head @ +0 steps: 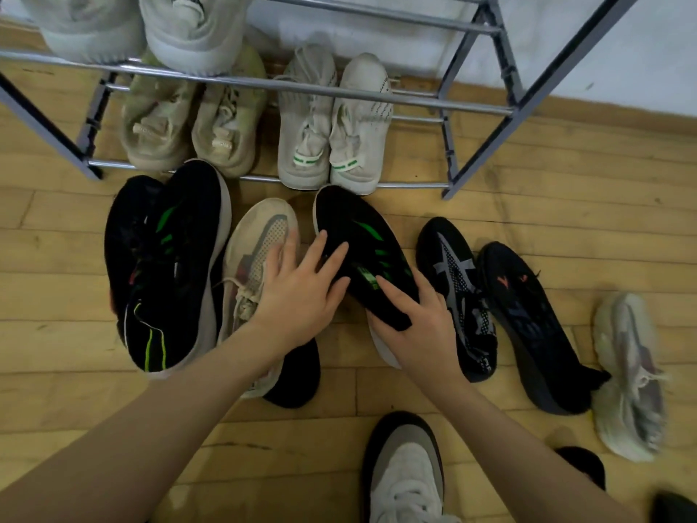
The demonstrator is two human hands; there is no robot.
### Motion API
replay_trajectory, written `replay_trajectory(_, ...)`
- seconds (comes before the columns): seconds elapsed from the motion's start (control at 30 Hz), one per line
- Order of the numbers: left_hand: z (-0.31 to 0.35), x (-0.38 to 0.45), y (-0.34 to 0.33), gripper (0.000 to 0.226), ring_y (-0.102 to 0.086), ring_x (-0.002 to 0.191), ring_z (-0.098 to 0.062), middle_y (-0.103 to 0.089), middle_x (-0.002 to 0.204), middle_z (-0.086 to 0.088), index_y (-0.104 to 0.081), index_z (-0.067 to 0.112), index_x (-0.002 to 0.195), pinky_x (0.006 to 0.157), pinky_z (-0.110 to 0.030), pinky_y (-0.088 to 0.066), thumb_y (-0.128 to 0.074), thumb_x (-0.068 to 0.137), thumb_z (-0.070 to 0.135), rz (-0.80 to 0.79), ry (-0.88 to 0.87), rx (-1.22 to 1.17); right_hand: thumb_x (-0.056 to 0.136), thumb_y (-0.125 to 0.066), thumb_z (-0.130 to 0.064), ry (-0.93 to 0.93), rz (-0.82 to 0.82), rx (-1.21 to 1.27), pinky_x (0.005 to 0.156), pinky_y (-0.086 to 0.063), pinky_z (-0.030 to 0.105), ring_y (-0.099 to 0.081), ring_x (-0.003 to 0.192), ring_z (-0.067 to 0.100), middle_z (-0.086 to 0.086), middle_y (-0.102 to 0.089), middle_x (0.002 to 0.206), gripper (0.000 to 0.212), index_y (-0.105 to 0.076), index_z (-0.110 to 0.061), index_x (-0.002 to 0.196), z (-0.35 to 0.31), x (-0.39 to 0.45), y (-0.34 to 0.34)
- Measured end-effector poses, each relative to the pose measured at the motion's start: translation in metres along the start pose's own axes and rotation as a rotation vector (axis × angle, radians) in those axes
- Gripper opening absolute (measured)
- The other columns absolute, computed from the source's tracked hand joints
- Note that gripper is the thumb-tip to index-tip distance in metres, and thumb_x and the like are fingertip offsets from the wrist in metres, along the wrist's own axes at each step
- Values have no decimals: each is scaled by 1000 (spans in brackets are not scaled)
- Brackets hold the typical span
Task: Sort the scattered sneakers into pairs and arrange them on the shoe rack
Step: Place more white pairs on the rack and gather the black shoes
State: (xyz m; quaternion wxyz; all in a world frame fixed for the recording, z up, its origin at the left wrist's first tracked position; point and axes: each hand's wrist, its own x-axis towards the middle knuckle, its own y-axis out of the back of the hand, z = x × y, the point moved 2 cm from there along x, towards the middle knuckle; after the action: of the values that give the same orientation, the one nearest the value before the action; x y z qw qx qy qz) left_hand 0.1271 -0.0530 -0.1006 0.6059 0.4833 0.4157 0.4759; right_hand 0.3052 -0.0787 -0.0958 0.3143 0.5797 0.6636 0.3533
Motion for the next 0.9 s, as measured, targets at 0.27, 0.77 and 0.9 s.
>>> replay_trajectory(0.27, 13, 9, 29, 63, -24, 139, -28, -17, 155, -9, -30, 22, 144, 109, -46, -23, -19, 90, 52, 55, -77, -372, 79, -61, -52, 27, 138, 141, 100, -37, 38, -38, 129, 18, 5, -39, 145, 54, -51, -39, 130, -17, -7, 30)
replay_trajectory(0.77, -99, -33, 56, 51, -14, 142, -30, -11, 156, -5, -30, 24, 144, 115, -49, -10, -33, 97, 44, 94, 32, -411, 83, -54, -48, 223, -1, 223, 100, -42, 51, -37, 131, 28, 4, -32, 148, 48, -50, -41, 130, -117, 8, -29)
replay_trajectory(0.9, -115, -23, 45, 49, -10, 144, -18, -6, 157, 2, -21, 32, 146, 114, -43, -5, -30, 99, 40, -71, 18, -288, 85, -55, -48, 124, -75, 90, 98, -40, 55, -36, 130, 34, 6, -27, 151, 49, -46, -42, 134, -122, 9, -44)
